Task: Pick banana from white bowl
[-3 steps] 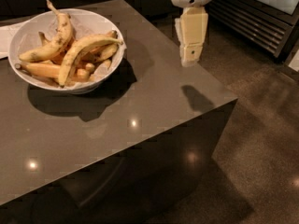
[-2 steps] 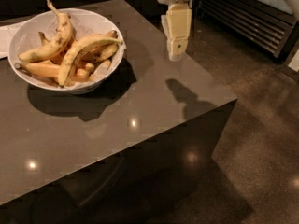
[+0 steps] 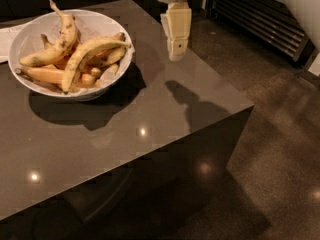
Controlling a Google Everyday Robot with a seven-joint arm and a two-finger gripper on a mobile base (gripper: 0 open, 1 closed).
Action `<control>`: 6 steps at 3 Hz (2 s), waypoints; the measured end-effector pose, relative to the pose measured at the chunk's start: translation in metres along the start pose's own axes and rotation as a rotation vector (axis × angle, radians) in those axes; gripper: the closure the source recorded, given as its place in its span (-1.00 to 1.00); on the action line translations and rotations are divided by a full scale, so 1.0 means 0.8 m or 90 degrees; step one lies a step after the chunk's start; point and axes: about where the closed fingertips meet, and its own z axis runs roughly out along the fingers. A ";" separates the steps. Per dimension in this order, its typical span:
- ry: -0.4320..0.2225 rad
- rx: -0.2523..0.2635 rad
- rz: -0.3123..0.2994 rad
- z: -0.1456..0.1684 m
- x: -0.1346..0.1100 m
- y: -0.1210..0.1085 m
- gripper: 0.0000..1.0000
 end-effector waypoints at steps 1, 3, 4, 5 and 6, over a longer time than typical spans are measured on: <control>0.000 0.000 0.000 0.000 0.000 0.000 -1.00; -0.053 -0.032 -0.108 0.033 -0.070 -0.056 -1.00; -0.071 -0.032 -0.144 0.048 -0.099 -0.082 -0.92; -0.080 -0.041 -0.160 0.069 -0.110 -0.094 -0.68; -0.083 -0.051 -0.160 0.086 -0.111 -0.101 -0.52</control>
Offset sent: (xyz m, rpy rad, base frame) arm 0.0270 0.0859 -0.0011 -0.0422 0.1036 0.2693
